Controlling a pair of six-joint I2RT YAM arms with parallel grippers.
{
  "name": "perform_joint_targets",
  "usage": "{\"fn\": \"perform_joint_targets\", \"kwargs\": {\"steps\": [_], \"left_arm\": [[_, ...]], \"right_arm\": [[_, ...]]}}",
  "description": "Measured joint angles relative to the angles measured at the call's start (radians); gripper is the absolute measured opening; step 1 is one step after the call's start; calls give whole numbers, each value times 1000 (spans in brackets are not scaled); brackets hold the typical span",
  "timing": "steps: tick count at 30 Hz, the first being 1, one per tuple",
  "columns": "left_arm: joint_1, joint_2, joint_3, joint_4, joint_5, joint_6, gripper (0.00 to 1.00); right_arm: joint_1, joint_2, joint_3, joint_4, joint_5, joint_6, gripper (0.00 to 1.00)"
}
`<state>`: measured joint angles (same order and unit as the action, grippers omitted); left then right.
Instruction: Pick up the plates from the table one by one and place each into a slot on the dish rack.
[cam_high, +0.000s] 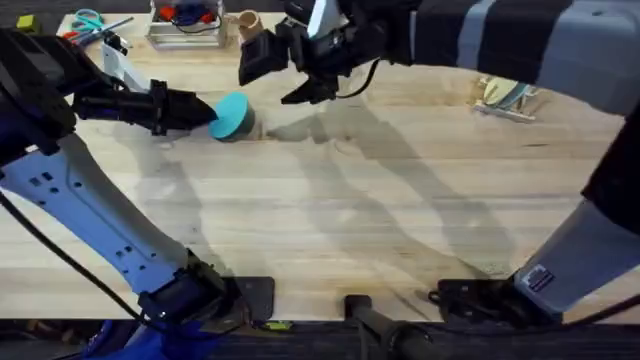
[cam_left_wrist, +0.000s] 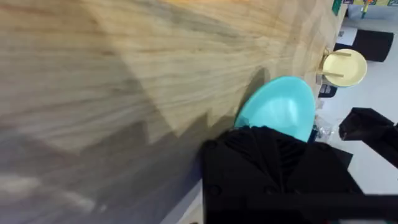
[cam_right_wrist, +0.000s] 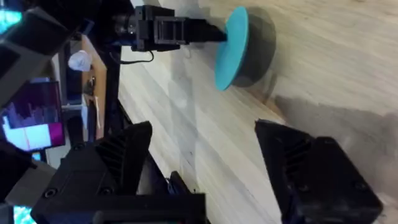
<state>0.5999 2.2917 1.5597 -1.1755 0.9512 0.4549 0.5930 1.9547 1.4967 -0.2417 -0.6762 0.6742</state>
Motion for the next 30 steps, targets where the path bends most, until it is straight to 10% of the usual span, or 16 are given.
{"fn": "perform_joint_targets", "kwargs": {"steps": [30], "left_arm": [[0, 0, 0, 0, 0, 0, 39]], "right_arm": [[89, 129, 0, 190, 126, 270, 994]]}}
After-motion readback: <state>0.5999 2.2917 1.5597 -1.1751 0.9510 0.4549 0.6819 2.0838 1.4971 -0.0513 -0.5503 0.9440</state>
